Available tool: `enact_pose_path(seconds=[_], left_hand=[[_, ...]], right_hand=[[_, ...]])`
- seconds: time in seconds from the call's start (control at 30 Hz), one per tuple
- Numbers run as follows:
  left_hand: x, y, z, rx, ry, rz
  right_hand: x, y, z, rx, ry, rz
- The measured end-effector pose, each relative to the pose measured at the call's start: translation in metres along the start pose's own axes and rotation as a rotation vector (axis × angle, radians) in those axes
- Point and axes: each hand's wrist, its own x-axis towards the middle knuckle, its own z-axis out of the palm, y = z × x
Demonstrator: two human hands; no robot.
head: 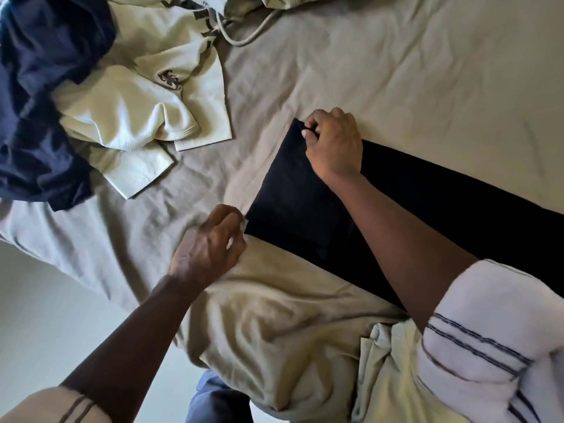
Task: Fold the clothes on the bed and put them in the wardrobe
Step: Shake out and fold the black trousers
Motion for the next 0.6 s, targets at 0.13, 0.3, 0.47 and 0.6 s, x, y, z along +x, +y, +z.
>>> enact_pose_path(seconds=[0.13,0.3,0.47,0.6], left_hand=[[0.005,0.008,-0.003,-0.114,-0.035,-0.144],[0.062,0.041,0.001,-0.384,0.063,-0.510],[0.130,0.045,-0.004,-0.687,-0.330,-0.826],[0.141,0.076,-0.031,-0.895,-0.492,-0.776]], right_hand=[[-0.036,0.006,0.000,-0.072,0.229,-0.117],[-0.121,0.024,0.018,-0.197,-0.031,-0.183],[-0.134,0.048,0.027,-0.080,-0.147,-0.224],[-0.132,0.042,0.005,0.485,-0.056,0.008]])
